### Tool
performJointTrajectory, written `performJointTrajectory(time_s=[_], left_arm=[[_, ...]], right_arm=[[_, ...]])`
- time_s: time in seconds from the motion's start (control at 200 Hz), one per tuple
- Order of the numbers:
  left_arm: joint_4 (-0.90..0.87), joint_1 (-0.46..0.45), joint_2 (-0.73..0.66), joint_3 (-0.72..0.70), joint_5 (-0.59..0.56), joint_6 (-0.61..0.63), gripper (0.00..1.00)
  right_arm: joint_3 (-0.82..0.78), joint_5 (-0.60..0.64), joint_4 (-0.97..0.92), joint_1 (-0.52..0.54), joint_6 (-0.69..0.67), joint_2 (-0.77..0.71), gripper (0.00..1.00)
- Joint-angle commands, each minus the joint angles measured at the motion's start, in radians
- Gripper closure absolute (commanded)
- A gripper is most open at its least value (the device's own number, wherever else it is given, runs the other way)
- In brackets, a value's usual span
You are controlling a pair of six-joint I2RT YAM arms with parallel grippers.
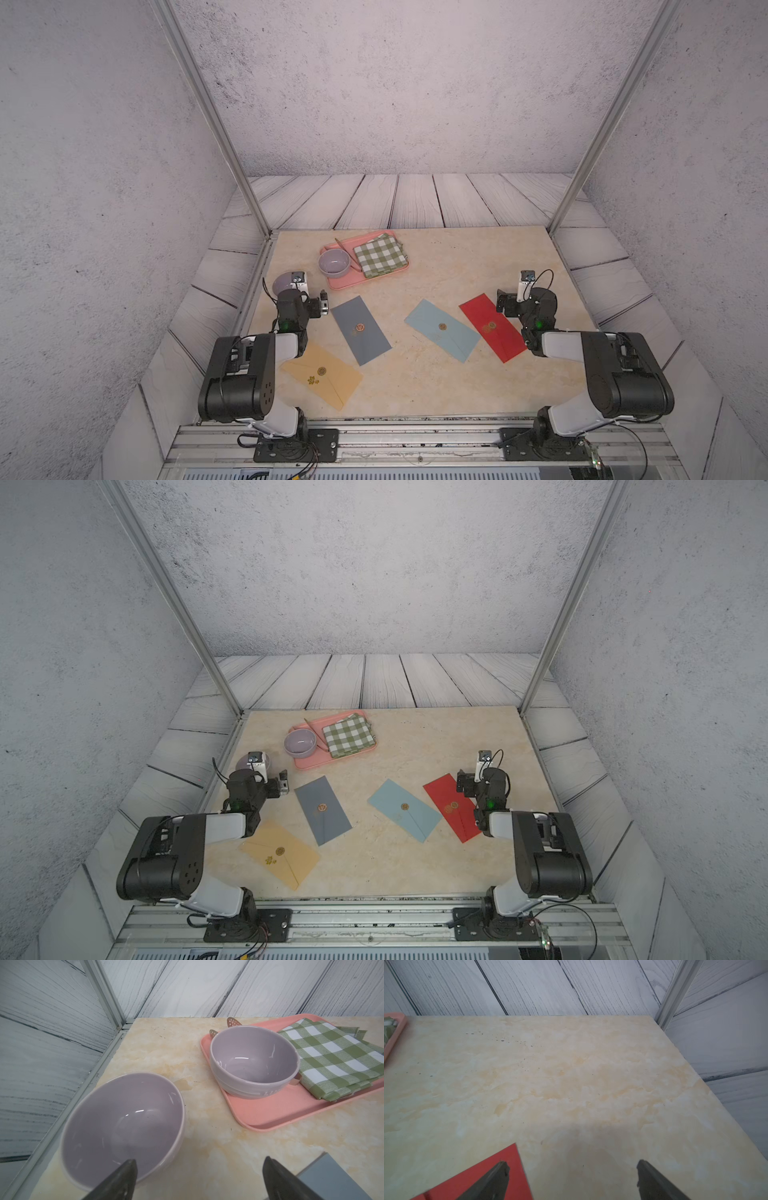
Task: Open the envelope
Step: Adjust the envelope at the center of the board.
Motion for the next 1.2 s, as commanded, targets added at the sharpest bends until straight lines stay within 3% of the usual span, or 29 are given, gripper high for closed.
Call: performJointTrajectory(time_s=[0.0, 0.595, 0.786, 0.871, 0.956, 1.041, 1.111, 1.196], left_arm=[[0.001, -0.001, -0.001, 0.008, -0.005, 0.009, 0.01], [0.002, -0.002, 0.000, 0.008, -0.004, 0.010, 0.01], [0.045, -0.008, -0.012, -0.022, 0.045, 0.040, 0.01], [0.109, -0.024, -0.045, -0.071, -0.003, 0.036, 0.01], [0.117, -0.027, -0.119, -0.100, -0.072, 0.003, 0.01], [-0.096, -0.025, -0.215, -0.048, -0.142, -0.060, 0.01], [-0.226, -0.023, -0.293, -0.017, -0.151, -0.102, 0.01], [-0.240, -0.022, -0.362, -0.029, -0.146, -0.155, 0.01]], right_arm=[[0.008, 0.011, -0.003, 0.000, 0.012, 0.006, 0.01], [0.011, 0.012, -0.006, -0.001, 0.011, 0.008, 0.01], [0.010, 0.012, -0.006, 0.000, 0.013, 0.007, 0.01], [0.003, -0.008, 0.001, 0.002, 0.000, -0.006, 0.01], [0.015, 0.002, -0.044, 0.016, -0.016, -0.035, 0.01], [0.037, 0.044, -0.127, 0.017, 0.006, -0.089, 0.01], [0.122, 0.095, -0.358, 0.017, 0.071, -0.166, 0.01], [0.210, 0.101, -0.594, 0.017, 0.135, -0.239, 0.01]])
